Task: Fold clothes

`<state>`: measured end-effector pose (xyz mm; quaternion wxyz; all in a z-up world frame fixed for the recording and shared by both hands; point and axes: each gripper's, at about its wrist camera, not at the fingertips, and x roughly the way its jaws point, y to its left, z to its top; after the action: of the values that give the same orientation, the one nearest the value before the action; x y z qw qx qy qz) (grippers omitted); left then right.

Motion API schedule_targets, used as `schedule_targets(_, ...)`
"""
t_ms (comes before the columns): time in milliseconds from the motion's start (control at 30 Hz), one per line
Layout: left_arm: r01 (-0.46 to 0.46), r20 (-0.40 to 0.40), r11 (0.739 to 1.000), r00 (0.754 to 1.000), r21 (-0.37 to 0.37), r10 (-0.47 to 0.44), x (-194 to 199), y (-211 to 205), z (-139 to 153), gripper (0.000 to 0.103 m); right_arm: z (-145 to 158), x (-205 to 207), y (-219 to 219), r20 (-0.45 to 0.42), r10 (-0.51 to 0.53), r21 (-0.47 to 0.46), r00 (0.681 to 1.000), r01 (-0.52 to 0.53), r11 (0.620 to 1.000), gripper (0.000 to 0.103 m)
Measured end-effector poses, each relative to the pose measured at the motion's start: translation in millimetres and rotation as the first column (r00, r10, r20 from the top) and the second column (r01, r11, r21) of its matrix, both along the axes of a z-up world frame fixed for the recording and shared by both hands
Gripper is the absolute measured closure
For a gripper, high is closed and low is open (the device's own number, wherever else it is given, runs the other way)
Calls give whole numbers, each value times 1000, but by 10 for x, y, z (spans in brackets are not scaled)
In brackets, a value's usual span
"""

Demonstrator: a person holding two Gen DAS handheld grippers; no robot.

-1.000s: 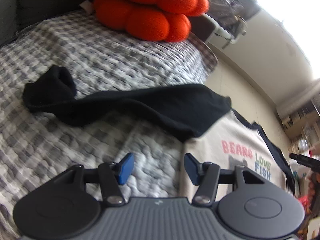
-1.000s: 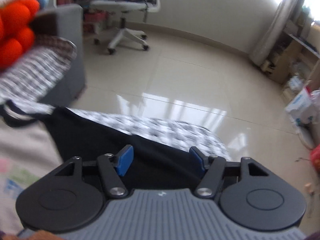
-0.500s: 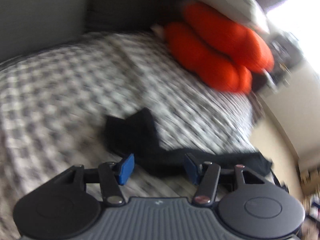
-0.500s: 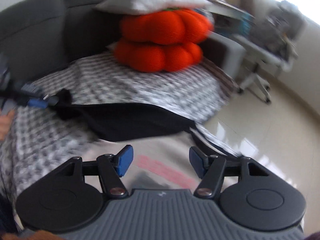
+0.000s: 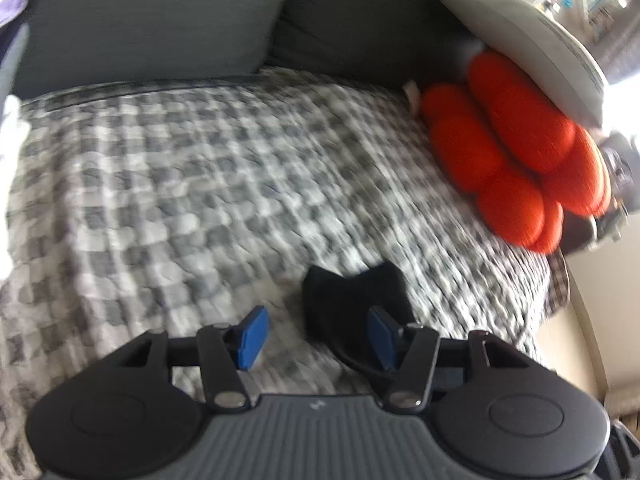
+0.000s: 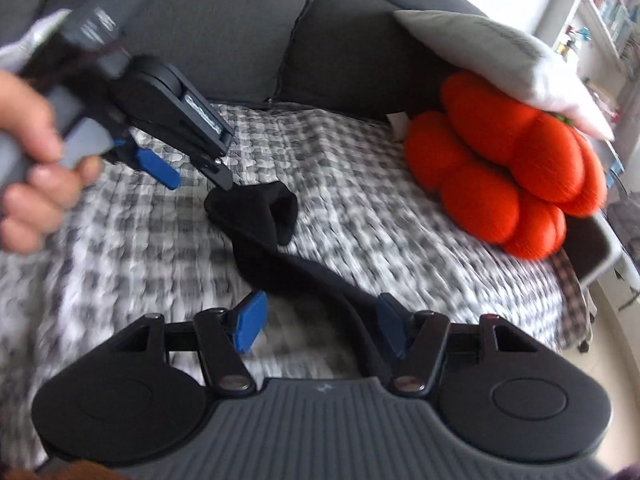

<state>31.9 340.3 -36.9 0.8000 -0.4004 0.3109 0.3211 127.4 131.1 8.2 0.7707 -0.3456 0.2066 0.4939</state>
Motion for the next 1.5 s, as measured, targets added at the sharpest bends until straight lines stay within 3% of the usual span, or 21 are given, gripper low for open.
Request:
schedule_targets(133,-22,10,1000,1000,2,22,-53,68,22,47,-243,-37,427,44,73,-72,996,-69,995,42)
schedule_targets(267,-48,10,998,999,37,47,-89,123,62,47,-426,-142,734,121,144,-124,982,-129,984,67)
schedule_targets(367,-73,16,997,997,38,72,-119,184,69,47,-442,-104,864,123,135,-112,983,-121,986,92)
schedule_targets(467,-95,19,995,995,25,95,-140,250,53,47,-432,-6,905,127,91,-86,988,-80,993,100)
schedule_targets(500,-107,17,994,994,22,106,-150,266,49,47,-419,33,909,125,70,-71,990,-62,996,101)
schedule_targets(667,-151,25,988,988,17,150,-203,327,62,48,-37,404,759,-114,-42,157,993,60,986,101)
schedule_targets(767,-152,28,988,988,28,151,-206,321,84,48,12,698,747,-239,-132,216,962,185,959,101)
schedule_targets(867,-157,24,987,987,37,157,-195,320,88,48,-32,1016,773,-350,-231,228,908,322,919,101)
schedule_targets(933,-154,21,987,988,35,154,-179,326,78,48,-175,1112,876,-356,-279,179,892,358,916,100)
schedule_targets(1033,-151,18,988,988,37,151,-176,327,81,48,-379,1157,989,-279,-381,101,881,422,901,99)
schedule_targets(1167,-141,16,989,990,41,141,-158,315,78,48,-487,1420,915,-359,-504,91,785,567,818,87)
schedule_targets(1300,-142,17,989,990,48,141,-148,303,79,48,-438,1531,849,-363,-573,109,734,645,757,76)
schedule_targets(1400,-138,15,989,990,53,137,-136,291,76,48,-392,1686,764,-495,-551,146,672,689,710,73)
schedule_targets(1500,-134,15,989,991,56,133,-131,293,66,48,-371,1551,906,-387,-540,121,747,622,774,72)
